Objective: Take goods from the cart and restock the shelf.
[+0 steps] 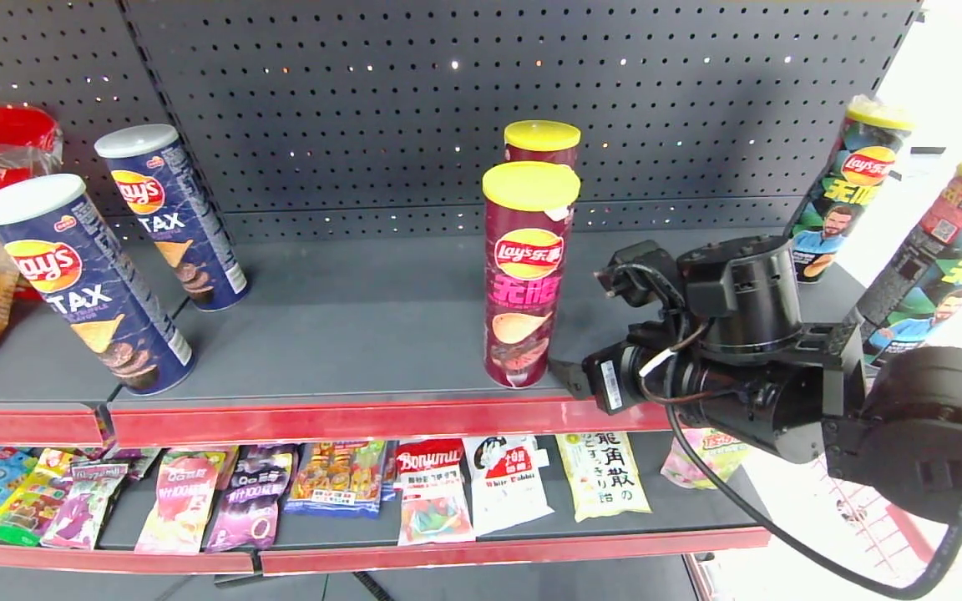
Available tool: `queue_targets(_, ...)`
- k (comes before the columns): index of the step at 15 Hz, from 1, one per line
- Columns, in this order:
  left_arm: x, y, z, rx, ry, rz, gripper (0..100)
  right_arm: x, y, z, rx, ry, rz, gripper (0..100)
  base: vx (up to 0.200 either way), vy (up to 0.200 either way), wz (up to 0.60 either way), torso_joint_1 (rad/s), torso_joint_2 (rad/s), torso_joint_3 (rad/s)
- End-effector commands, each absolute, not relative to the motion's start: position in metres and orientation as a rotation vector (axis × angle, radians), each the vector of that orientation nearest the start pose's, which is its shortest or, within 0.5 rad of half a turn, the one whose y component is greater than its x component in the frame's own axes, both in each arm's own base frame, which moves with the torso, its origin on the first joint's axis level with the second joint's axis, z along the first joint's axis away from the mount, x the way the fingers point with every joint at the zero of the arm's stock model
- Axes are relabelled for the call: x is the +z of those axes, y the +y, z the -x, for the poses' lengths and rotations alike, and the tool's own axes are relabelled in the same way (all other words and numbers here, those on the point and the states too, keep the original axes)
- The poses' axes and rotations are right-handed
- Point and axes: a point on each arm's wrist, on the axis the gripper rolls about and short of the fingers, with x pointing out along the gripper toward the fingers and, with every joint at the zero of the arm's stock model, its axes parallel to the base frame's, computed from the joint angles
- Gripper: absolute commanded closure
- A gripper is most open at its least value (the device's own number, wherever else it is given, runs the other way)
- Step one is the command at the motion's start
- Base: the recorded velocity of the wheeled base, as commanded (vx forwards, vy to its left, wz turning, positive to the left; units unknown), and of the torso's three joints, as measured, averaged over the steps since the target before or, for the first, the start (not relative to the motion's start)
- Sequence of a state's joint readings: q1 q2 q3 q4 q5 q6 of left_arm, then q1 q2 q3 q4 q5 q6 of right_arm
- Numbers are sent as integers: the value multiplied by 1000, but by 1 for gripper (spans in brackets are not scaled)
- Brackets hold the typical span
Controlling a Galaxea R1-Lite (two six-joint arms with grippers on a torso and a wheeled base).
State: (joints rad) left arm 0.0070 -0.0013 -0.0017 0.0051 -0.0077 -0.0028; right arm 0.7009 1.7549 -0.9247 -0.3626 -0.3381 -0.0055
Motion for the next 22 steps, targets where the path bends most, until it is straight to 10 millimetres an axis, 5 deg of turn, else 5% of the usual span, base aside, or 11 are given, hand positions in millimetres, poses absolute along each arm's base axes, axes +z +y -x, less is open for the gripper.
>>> queue_targets(1, 75, 0, 23, 0, 3, 3, 0, 172, 200, -248, 356, 405, 237, 0, 0, 0, 0, 0, 0, 0)
queue_targets(5, 75, 0, 23, 0, 3, 3, 0, 179, 181, -238, 333, 394, 223, 0, 0, 0, 0, 0, 0, 0)
queue_targets(9, 75, 0, 23, 0, 3, 3, 0, 196, 121, -162, 341, 314, 191, 0, 0, 0, 0, 0, 0, 0)
queue_targets(16, 75, 0, 23, 0, 3, 3, 0, 138, 14, -36, 334, 290, 110, 0, 0, 0, 0, 0, 0, 0)
queue_targets(19, 75, 0, 23, 0, 3, 3, 0, 123, 3, -2, 320, 245, 68, 0, 0, 0, 0, 0, 0, 0)
queue_targets(22, 75, 0, 23, 0, 3, 3, 0, 111, 2, 10, 229, 165, 61, 0, 0, 0, 0, 0, 0, 0)
